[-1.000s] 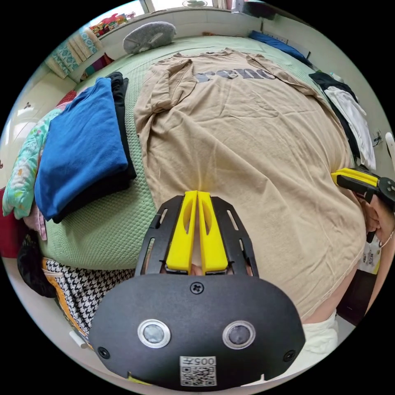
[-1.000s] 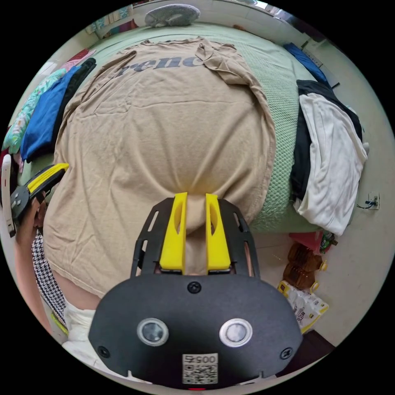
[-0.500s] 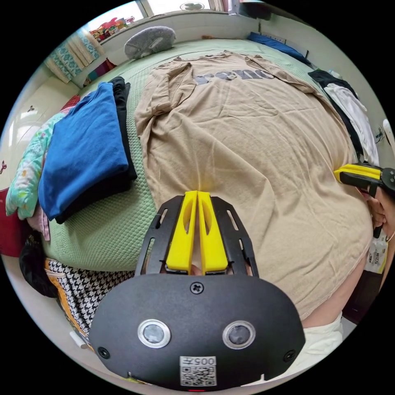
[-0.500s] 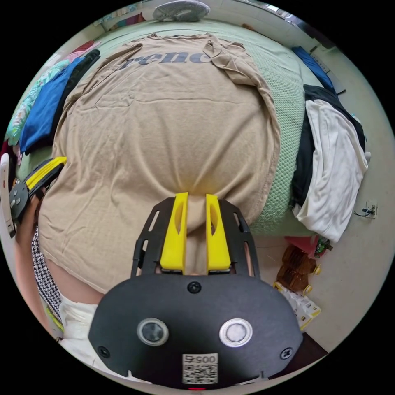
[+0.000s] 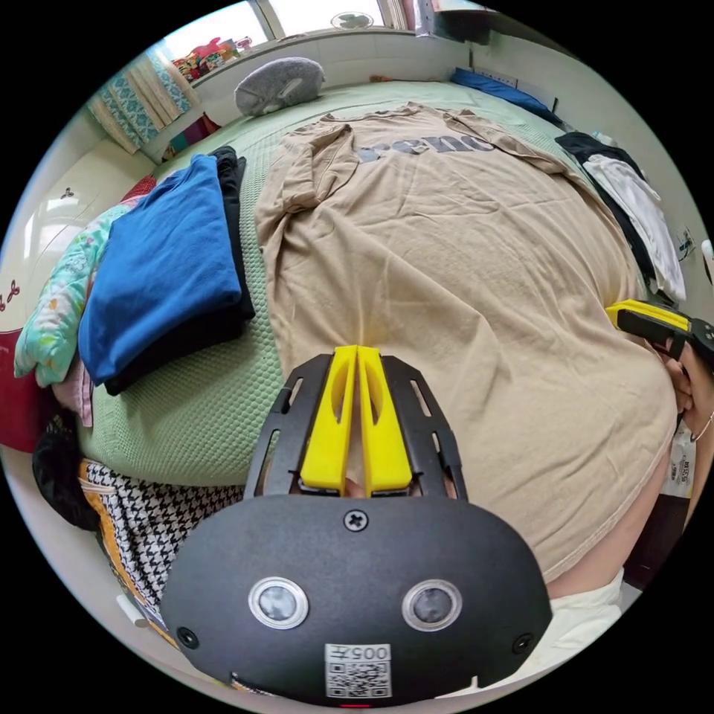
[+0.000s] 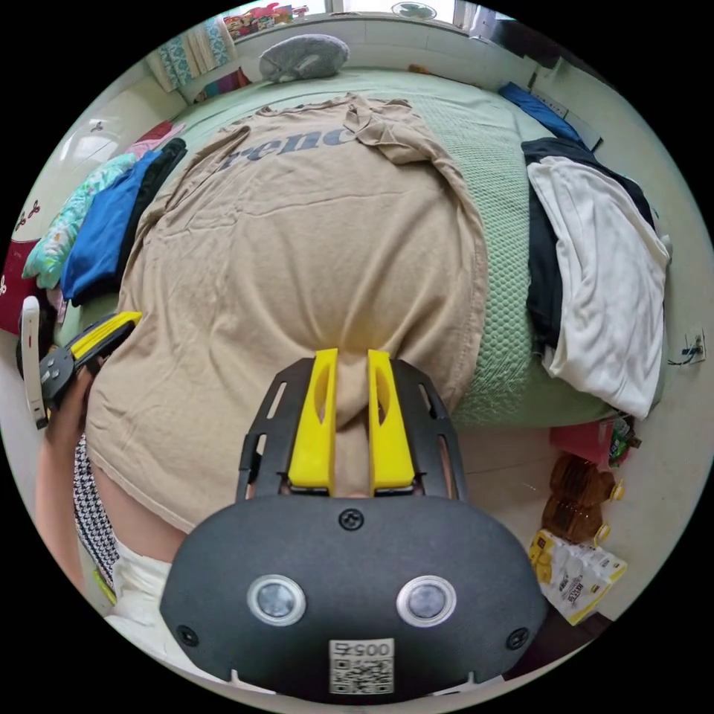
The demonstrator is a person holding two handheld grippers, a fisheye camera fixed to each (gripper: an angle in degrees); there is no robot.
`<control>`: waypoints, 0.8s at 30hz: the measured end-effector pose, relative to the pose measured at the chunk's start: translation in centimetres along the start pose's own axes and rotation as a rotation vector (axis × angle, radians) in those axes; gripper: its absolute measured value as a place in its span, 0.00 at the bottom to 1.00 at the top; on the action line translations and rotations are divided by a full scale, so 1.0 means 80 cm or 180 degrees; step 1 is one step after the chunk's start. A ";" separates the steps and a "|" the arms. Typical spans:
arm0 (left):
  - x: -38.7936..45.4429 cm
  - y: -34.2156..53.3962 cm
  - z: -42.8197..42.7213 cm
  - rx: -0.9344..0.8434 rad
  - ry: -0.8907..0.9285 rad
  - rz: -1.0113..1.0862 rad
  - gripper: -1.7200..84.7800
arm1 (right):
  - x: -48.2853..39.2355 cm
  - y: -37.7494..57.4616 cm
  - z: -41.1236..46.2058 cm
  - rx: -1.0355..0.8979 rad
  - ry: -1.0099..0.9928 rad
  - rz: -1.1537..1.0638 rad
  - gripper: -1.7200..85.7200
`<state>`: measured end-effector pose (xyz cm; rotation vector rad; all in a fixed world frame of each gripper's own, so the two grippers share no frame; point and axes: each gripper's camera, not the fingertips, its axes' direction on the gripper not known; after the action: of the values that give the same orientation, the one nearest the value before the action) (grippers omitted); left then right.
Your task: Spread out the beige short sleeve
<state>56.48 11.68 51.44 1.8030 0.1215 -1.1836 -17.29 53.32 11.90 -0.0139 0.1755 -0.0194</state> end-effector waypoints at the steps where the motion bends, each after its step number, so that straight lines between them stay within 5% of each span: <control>1: -0.004 0.009 -0.002 0.0009 0.0004 -0.0076 0.02 | 0.004 0.008 -0.002 0.0039 0.0008 0.0018 0.05; 24: -0.090 0.105 -0.027 0.0059 0.0253 -0.0890 0.15 | 0.050 0.092 -0.021 0.0109 0.0032 -0.0034 0.02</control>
<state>58.58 11.41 62.51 1.8931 0.4215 -1.3092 -13.51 60.60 9.46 0.0192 0.1851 -0.0332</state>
